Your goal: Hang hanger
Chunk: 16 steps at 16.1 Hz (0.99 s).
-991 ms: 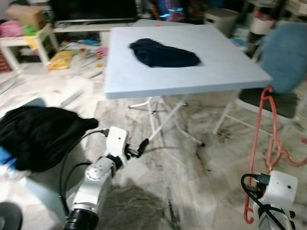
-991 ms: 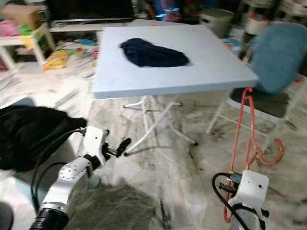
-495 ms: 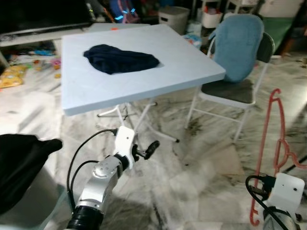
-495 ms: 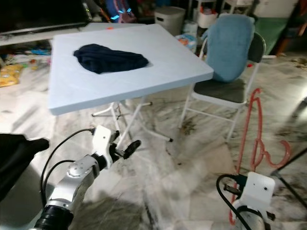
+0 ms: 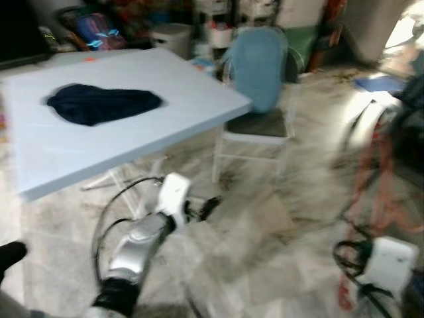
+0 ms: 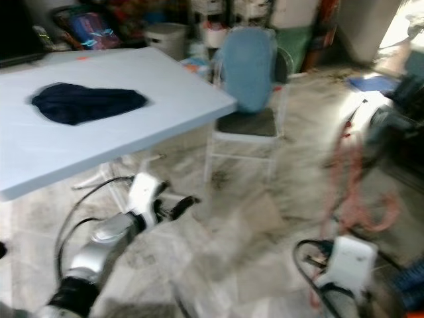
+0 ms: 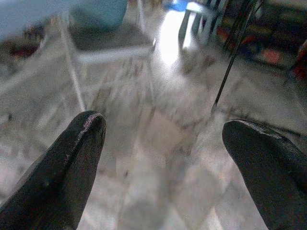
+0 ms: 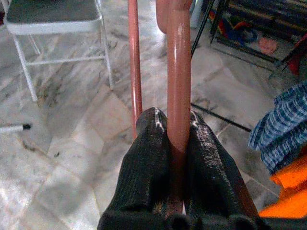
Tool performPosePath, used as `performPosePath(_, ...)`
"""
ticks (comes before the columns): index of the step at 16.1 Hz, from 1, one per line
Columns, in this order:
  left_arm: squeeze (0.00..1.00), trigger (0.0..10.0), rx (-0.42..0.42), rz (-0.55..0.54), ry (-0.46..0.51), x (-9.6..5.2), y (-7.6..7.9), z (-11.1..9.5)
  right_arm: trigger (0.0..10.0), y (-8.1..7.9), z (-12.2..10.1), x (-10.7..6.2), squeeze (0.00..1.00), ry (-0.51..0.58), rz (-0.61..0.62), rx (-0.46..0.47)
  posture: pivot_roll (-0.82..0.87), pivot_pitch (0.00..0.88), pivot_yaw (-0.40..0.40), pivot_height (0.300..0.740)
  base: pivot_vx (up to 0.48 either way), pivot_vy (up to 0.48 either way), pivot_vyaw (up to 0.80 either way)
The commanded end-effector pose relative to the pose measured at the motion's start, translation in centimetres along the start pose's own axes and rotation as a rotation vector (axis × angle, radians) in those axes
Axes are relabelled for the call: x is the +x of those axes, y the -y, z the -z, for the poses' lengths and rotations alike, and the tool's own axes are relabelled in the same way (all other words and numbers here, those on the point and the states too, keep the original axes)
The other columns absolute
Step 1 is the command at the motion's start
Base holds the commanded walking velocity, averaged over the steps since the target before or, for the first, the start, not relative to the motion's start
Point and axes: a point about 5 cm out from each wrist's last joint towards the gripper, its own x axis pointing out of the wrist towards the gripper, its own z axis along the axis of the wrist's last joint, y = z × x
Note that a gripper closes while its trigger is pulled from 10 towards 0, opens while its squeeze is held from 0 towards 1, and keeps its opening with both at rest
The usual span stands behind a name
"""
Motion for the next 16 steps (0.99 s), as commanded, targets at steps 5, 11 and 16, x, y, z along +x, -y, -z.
performPosePath(5, 0.00, 10.0, -0.005, 0.012, -0.019, 0.17, 0.24, 0.54, 10.0, 0.00, -0.56, 0.04, 0.00, 0.021, 0.005, 0.004, -0.04, 0.000, -0.012, 0.740, 0.146, 0.106, -0.64)
performPosePath(11, 0.00, 10.0, -0.014, 0.021, -0.026, 0.31, 0.36, 0.82, 10.0, -0.48, -0.61, 0.18, 0.00, 0.019, -0.008, 0.011, -0.04, 0.000, -0.012, 0.740, 0.255, 0.403, -0.80)
performPosePath(16, 0.00, 10.0, -0.002, 0.042, -0.027, 0.91, 0.69, 0.67, 10.0, -0.39, -1.02, 0.48, 0.00, 0.033, -0.005, 0.010, -0.04, 0.000, -0.017, 0.740, 0.253, 0.401, -0.80)
